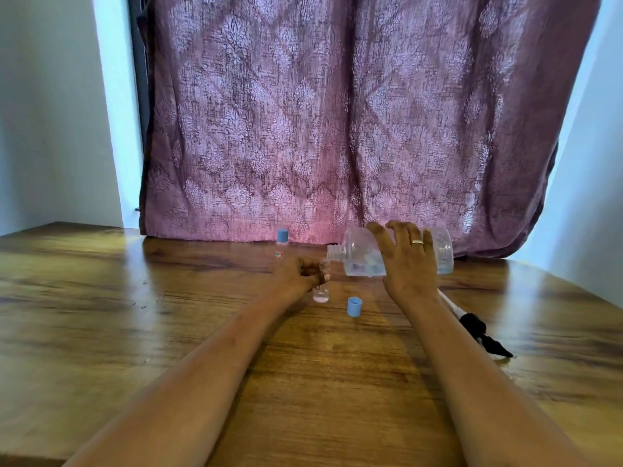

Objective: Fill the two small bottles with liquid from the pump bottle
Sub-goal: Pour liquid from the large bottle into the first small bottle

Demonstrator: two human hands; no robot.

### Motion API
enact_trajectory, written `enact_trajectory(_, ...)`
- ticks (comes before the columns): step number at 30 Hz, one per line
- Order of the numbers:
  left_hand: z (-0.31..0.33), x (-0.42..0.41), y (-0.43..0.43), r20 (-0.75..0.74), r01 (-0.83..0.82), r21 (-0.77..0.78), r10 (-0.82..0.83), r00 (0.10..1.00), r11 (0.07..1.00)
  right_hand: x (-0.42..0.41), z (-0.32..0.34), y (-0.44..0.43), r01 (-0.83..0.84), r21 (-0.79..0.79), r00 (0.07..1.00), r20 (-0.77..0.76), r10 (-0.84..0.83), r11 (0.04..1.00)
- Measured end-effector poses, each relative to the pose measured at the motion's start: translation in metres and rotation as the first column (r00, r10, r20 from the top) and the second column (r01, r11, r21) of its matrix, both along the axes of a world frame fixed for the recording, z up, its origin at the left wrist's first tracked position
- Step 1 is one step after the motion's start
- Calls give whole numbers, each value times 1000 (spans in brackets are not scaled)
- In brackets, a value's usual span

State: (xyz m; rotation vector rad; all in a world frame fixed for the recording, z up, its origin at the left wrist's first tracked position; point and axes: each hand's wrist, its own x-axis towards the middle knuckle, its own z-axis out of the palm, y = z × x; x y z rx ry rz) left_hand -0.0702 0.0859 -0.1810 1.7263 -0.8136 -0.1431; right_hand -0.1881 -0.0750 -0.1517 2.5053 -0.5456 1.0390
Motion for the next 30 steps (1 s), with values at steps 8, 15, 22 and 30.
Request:
enact_trajectory(8, 1, -1, -1, -13, 7, -14, -7, 1000, 1000, 0, 0, 0, -8, 2, 1000, 3, 8, 1000)
enact_trajectory(15, -1, 1, -1, -20, 0, -13, 0, 1000, 1000, 0, -1, 0, -5, 6, 1000, 5, 5, 1000)
enact_trajectory(22, -1, 1, -2, -34, 4, -15, -5, 999, 1000, 0, 0, 0, -3, 7, 1000, -2, 3, 1000)
enact_trajectory(30, 0, -2, -1, -41, -2, -44, 0, 999, 999, 0, 0, 1, 9, 6, 1000, -6, -9, 1000)
